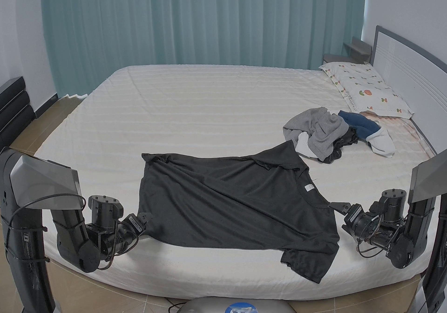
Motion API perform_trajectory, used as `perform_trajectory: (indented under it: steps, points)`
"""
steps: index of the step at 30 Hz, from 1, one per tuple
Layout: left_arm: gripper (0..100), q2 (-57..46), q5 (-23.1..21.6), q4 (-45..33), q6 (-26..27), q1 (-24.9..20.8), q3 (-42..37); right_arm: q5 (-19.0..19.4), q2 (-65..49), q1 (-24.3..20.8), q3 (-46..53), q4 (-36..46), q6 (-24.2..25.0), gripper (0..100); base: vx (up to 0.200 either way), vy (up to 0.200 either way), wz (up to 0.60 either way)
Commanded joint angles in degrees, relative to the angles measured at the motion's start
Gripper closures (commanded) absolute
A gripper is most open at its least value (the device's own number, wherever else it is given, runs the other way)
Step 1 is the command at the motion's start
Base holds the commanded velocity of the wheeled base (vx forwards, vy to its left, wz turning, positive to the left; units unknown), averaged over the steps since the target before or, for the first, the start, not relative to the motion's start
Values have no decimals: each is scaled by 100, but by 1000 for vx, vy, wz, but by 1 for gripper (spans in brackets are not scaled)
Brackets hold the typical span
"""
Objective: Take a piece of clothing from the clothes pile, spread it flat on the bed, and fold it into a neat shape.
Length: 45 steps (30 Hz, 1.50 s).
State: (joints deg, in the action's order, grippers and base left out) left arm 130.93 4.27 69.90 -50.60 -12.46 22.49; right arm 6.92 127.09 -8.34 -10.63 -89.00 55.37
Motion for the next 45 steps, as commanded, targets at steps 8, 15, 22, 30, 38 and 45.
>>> perform_trajectory:
  steps: [8,15,22,30,38,45]
  points:
    - [0,152,233,-214,68,-37,36,-16,27,-10,17,-47,-26,0,0,0,0]
    - [0,328,364,-152,51,-46,291,-33,35,-45,43,-47,-44,0,0,0,0]
    - [100,302,373,-143,33,-37,133,2,35,-45,668,-47,-1265,0,0,0,0]
    - [100,302,364,76,51,-20,-342,11,668,-335,870,-47,-1512,0,0,0,0]
    - [100,302,364,191,68,77,-588,28,958,-687,931,-47,-1512,0,0,0,0]
    - [100,311,356,261,77,95,-632,19,1055,-801,755,-47,-1503,100,0,0,0]
